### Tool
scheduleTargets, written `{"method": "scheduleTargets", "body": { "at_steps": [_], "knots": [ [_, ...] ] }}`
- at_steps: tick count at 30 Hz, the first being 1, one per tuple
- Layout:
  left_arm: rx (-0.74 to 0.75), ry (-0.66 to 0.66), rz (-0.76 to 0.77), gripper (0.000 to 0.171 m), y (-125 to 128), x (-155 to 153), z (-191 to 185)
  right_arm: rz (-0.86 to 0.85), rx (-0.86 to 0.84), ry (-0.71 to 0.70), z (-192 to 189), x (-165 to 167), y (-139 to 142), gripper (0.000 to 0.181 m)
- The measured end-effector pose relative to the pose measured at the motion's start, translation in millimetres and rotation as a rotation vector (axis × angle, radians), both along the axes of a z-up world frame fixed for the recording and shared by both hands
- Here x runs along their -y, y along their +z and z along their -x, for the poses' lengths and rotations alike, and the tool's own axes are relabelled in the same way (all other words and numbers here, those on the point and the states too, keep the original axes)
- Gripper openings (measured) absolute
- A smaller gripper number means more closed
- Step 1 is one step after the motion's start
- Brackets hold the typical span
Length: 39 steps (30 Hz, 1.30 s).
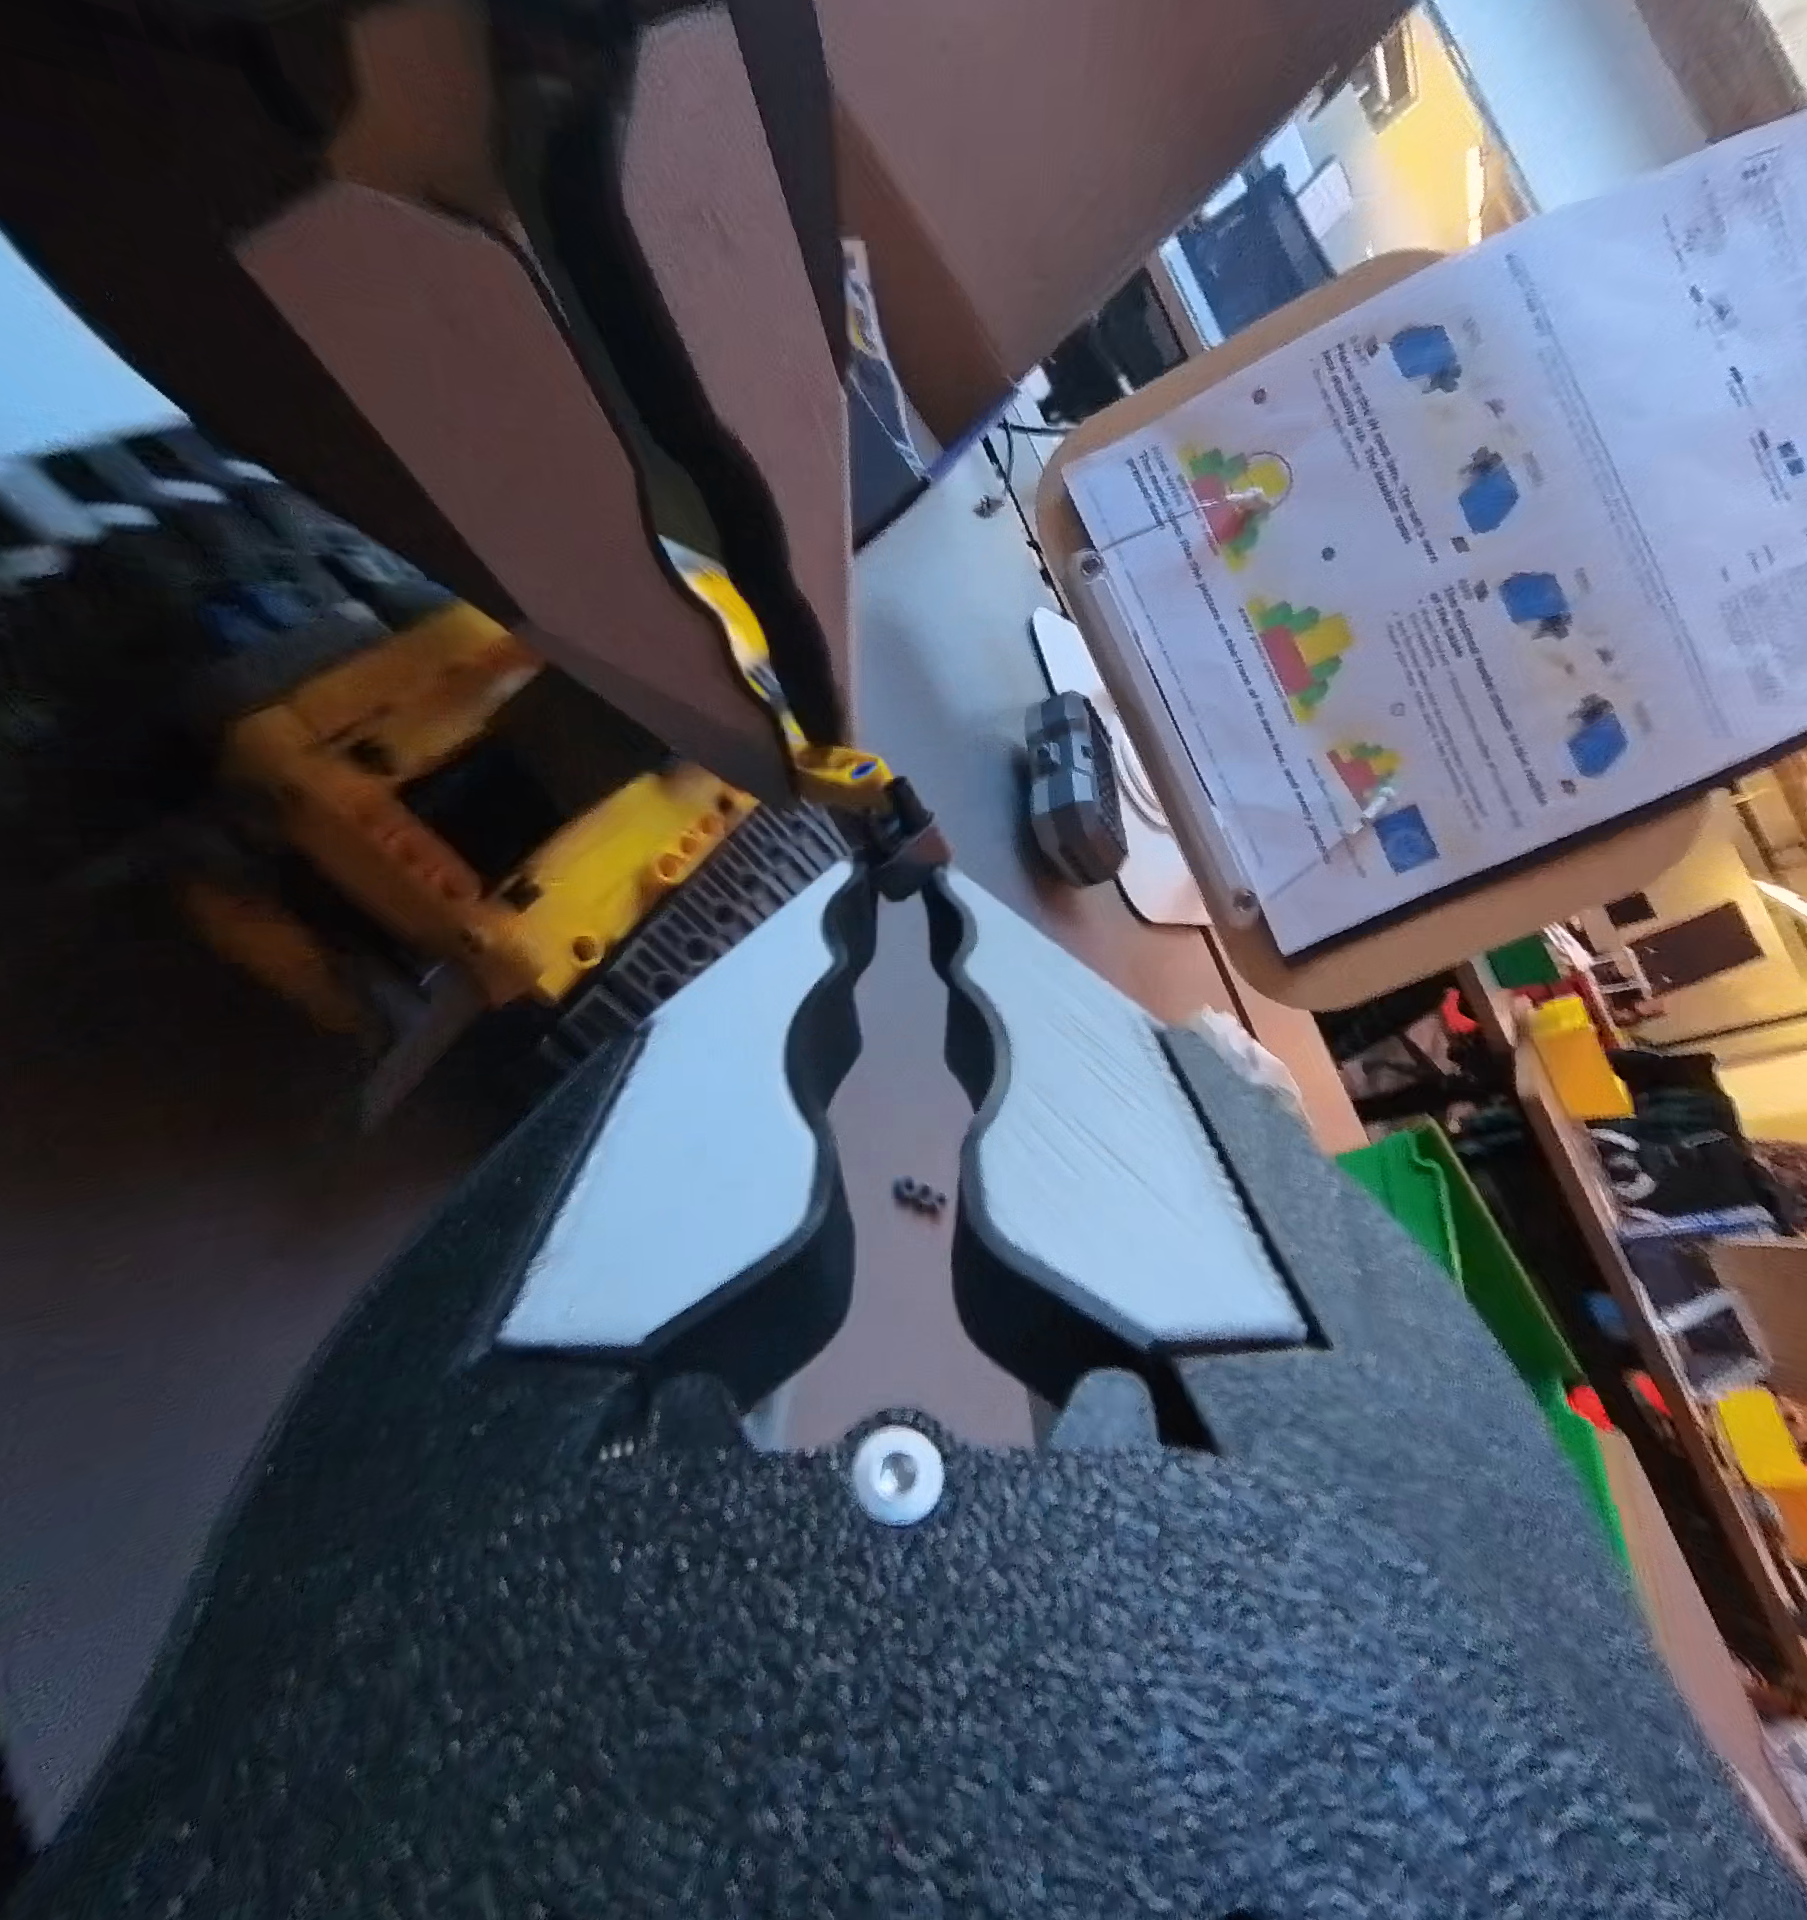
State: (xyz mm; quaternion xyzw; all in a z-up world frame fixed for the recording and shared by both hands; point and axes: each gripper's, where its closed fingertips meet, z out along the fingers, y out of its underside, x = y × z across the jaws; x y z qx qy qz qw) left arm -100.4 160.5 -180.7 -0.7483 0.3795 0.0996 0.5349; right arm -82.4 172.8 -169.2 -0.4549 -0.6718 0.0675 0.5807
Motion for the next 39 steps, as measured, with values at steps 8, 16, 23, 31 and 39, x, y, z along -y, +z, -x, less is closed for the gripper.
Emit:
{"method": "scheduleTargets", "body": {
  "at_steps": [8,16,23,31,39],
  "knots": [
    [0.094,0.002,0.030,0.005,-1,6,5,0.655,-0.075,0.018,-25,-20,-29,0.000],
    [0.079,0.013,0.016,0.005,0,2,6,0.955,-0.220,0.219,-1,24,13,0.036],
    [0.075,-0.010,0.019,0.005,0,3,4,0.502,-0.099,0.291,18,23,13,0.036],
    [0.265,-0.082,0.103,0.005,1,1,6,0.319,-0.023,0.033,-23,-38,6,0.034],
    [0.205,-0.146,0.083,0.005,-1,5,1,0.551,-0.167,-0.171,-136,-103,1,0.034]
  ]
}}
